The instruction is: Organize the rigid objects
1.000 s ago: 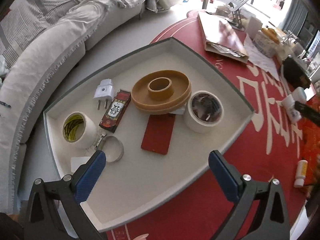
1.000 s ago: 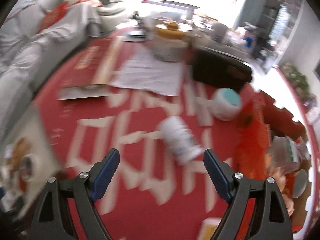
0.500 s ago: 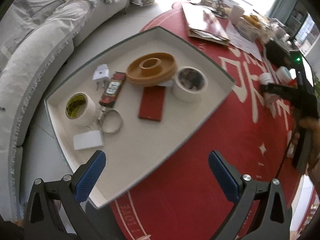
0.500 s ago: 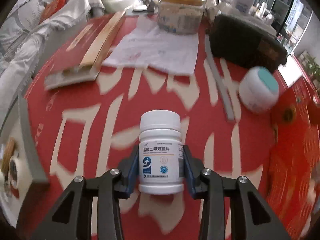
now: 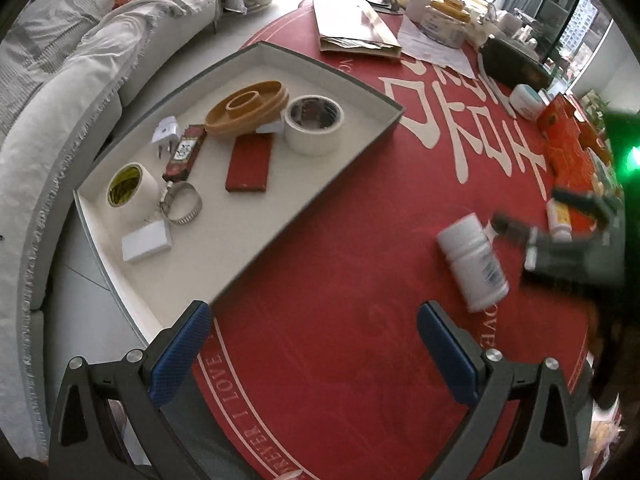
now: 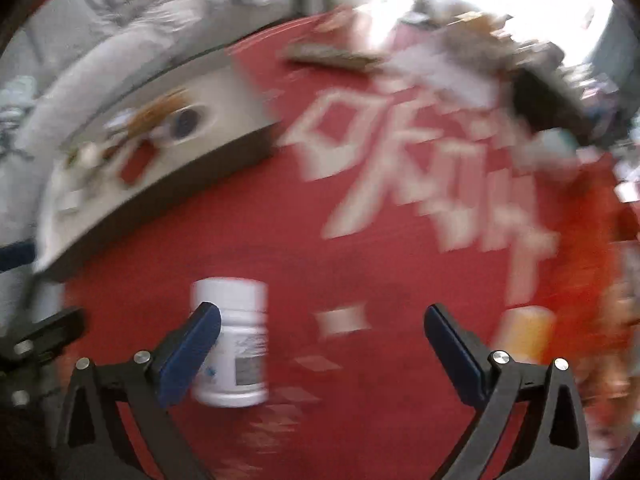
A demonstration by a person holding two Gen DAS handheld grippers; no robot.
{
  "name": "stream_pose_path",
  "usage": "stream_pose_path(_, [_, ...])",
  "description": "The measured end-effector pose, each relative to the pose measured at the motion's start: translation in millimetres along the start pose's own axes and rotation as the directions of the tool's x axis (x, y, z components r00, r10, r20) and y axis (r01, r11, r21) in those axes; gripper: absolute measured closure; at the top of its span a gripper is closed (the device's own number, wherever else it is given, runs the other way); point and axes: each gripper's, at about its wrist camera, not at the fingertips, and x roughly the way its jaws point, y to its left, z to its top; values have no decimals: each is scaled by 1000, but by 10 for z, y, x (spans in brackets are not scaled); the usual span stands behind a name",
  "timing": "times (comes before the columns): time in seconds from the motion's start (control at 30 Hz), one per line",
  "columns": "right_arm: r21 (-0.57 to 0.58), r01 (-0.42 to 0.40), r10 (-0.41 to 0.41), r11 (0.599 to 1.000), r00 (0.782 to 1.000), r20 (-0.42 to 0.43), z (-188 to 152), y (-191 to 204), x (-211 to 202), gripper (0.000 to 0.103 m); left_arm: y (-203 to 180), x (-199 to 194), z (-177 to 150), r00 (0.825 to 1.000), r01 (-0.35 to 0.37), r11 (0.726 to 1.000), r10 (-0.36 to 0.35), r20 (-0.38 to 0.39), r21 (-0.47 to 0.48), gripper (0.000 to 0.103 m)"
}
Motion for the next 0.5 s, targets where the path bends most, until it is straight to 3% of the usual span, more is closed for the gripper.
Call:
stream_pose_path(0.1, [71,109,-110,991,994,11,71,-387,92,1,-65,-17,-48,1000,-3,1000,3,-4,16,0])
stream_pose_path(0.17, [115,127,-129,985,992,10,158,-581,205,1,-92,-43,-75,1000,-6,1000,7,-2,25,0])
stream_pose_path(0.23, [155,103,-99,983,995,-31,201,-723,369,1,-102,-66,-93,1000,-8,999,8,-2,33,0])
stream_pose_path(0.33, [290,19,12,957,994,-105,131,-855,573,1,-93,-100,-105,1000,-19,999,19,2,38,0])
stream_pose_path(0.4, [383,-42,78,923,994,-79,23,-853,526,1,-79,-115,-100,1000,-16,999,16,4,35,0])
stream_pose_path(0.47, [447,-150,187,882,982,-40,-110,-787,442,0,-85,-128,-89,1000,-13,999,13,8,38,0])
stream_pose_path(0.5, [461,-256,293,850,956,-9,-195,-693,385,0,-95,-138,-80,1000,-15,999,15,12,42,0])
